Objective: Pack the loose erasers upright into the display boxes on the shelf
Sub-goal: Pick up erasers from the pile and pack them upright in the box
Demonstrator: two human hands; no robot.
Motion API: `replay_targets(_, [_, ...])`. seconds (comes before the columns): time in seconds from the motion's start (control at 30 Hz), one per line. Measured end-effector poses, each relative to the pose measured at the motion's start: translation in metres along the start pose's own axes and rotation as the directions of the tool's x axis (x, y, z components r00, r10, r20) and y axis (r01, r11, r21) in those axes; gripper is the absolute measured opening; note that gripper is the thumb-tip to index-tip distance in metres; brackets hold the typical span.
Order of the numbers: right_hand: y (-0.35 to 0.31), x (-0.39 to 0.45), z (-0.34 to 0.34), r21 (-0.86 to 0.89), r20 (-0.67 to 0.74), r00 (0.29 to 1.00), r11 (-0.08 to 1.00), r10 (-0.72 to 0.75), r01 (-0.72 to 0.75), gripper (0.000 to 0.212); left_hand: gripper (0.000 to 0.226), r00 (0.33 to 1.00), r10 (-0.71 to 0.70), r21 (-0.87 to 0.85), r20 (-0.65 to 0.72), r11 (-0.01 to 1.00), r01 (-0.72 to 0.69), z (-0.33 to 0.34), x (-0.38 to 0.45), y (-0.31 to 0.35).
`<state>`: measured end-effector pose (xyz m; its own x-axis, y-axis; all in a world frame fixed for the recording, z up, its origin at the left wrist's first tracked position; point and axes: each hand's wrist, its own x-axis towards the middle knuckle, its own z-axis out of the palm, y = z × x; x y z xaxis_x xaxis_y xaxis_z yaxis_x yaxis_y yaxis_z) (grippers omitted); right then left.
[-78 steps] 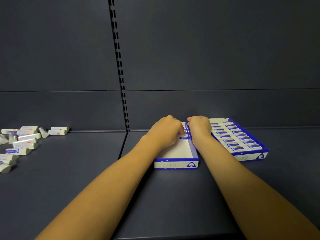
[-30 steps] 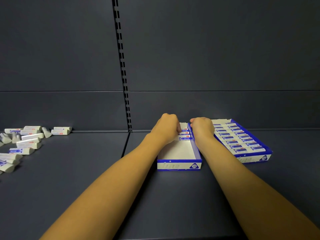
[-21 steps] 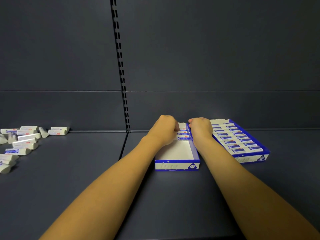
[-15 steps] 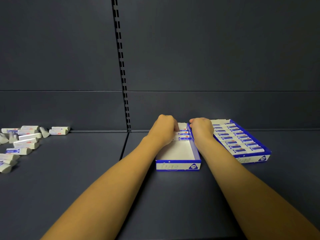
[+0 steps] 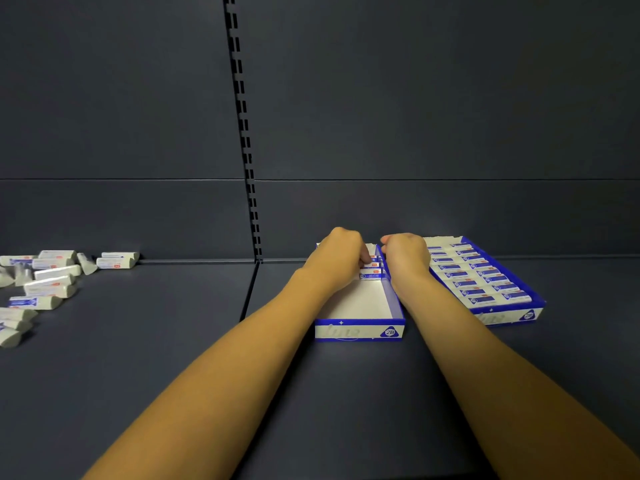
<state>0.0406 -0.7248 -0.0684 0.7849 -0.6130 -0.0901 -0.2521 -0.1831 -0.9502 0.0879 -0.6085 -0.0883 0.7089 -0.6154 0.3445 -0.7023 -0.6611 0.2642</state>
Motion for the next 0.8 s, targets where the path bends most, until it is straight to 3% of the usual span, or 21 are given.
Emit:
replay_targets(0.03, [0.0, 0.003, 0.0, -0.008, -0.016, 0.999, 0.999, -0.037, 0.037, 0.015, 0.021, 1.0, -0.002, -0.003, 0.0, 1.0, 0.002, 0.0, 0.0, 0.0])
replay_targets(0.1, [0.001, 0.008, -0.001, -0.146, -0.008, 1.0, 0.989, 0.013, -0.014, 0.017, 0.022, 1.0, -0.007, 0.0, 0.012, 1.0, 0.007, 0.0, 0.002, -0.001])
replay_targets(0.13, [0.001, 0.003, -0.001, -0.122, -0.039, 0.997, 0.99, 0.062, -0.066, 0.022, 0.024, 1.0, -0.012, 0.002, 0.023, 1.0, 0.012, 0.001, 0.002, -0.001])
replay_targets(0.2, [-0.001, 0.005, 0.0, -0.089, -0.019, 0.999, 0.995, 0.043, -0.045, 0.02, 0.027, 0.999, -0.016, 0.01, 0.045, 1.0, 0.016, 0.002, 0.002, -0.002])
replay_targets(0.27, [0.001, 0.006, 0.001, -0.162, 0.006, 1.0, 0.987, -0.017, 0.017, 0.023, 0.027, 0.998, 0.006, 0.037, 0.055, 0.999, -0.008, 0.002, 0.001, -0.002])
replay_targets(0.3, [0.001, 0.012, 0.0, -0.214, -0.017, 1.0, 0.977, -0.012, 0.008, 0.029, 0.027, 0.998, 0.024, 0.045, 0.05, 0.999, -0.026, 0.001, -0.001, -0.002])
replay_targets(0.37, [-0.002, 0.005, -0.003, -0.132, -0.021, 0.999, 0.99, 0.039, -0.041, 0.039, 0.029, 0.999, 0.052, 0.042, 0.016, 0.998, -0.053, 0.0, -0.003, -0.003])
replay_targets(0.5, [0.002, 0.012, -0.003, -0.273, -0.016, 0.998, 0.961, -0.055, 0.048, 0.03, 0.02, 0.992, 0.106, 0.009, -0.074, 0.994, -0.105, -0.004, -0.007, 0.001])
replay_targets(0.67, [0.0, 0.012, -0.004, -0.144, -0.047, 0.999, 0.989, 0.013, -0.019, 0.027, 0.015, 0.996, 0.091, -0.012, 0.002, 0.996, -0.091, -0.002, -0.006, 0.002])
replay_targets(0.8, [0.007, 0.014, -0.001, -0.055, -0.037, 0.998, 0.997, -0.055, 0.053, 0.026, 0.014, 0.997, 0.075, -0.039, 0.009, 0.996, -0.075, 0.0, -0.004, 0.001])
